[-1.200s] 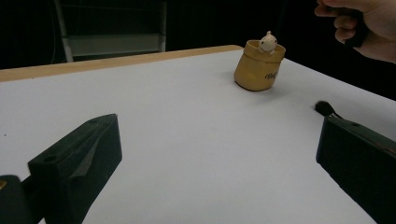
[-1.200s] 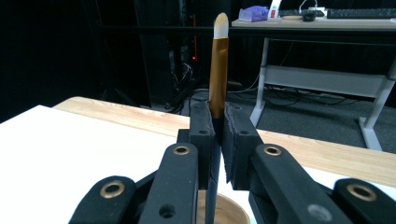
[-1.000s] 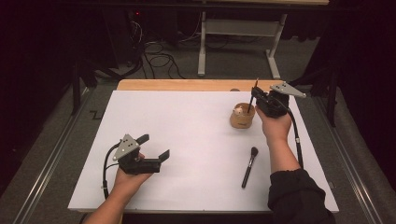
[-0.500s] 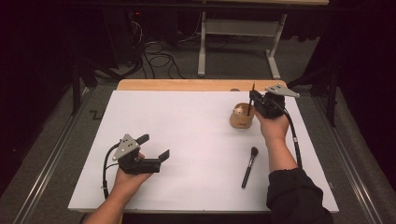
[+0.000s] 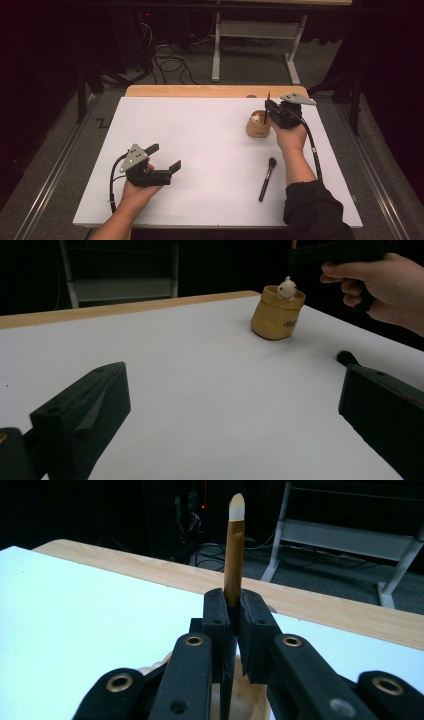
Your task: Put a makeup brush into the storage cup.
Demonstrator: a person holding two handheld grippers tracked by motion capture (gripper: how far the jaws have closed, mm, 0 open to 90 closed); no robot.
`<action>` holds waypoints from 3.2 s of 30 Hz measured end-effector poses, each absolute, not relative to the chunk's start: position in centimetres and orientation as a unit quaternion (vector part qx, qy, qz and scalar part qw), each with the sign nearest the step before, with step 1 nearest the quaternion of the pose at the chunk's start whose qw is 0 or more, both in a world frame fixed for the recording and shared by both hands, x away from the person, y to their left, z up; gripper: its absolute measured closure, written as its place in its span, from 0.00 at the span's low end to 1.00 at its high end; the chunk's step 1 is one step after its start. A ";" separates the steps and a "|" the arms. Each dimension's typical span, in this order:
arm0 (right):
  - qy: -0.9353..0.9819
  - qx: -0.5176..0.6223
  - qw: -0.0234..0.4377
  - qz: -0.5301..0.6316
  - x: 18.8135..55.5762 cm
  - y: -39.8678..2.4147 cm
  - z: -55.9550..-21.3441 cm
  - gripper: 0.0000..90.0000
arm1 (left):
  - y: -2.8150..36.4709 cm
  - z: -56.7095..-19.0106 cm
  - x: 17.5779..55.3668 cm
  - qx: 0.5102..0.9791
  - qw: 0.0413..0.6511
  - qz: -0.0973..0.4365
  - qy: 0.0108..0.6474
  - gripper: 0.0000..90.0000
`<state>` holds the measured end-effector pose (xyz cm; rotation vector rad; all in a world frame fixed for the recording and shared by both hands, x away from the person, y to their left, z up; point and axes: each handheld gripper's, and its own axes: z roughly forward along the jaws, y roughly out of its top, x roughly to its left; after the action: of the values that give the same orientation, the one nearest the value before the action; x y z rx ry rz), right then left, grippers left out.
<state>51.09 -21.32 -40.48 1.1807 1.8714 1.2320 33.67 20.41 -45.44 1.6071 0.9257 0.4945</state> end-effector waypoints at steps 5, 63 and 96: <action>0.708 0.445 0.297 0.461 51.1 -21.3 -40.7 0.93 | 20.4 -45.5 33.7 0.687 0.573 0.210 0.395 0.01; 0.711 0.421 0.272 0.493 44.8 -22.1 -39.9 0.65 | 20.3 -45.5 33.8 0.688 0.572 0.213 0.393 0.01; 0.711 0.405 0.275 0.505 35.9 -25.4 -42.0 0.04 | 20.7 -45.4 33.9 0.685 0.571 0.212 0.399 0.01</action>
<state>35.86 -25.44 -41.96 1.0885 1.9108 1.3558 33.87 20.71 -45.39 1.6078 0.9372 0.4964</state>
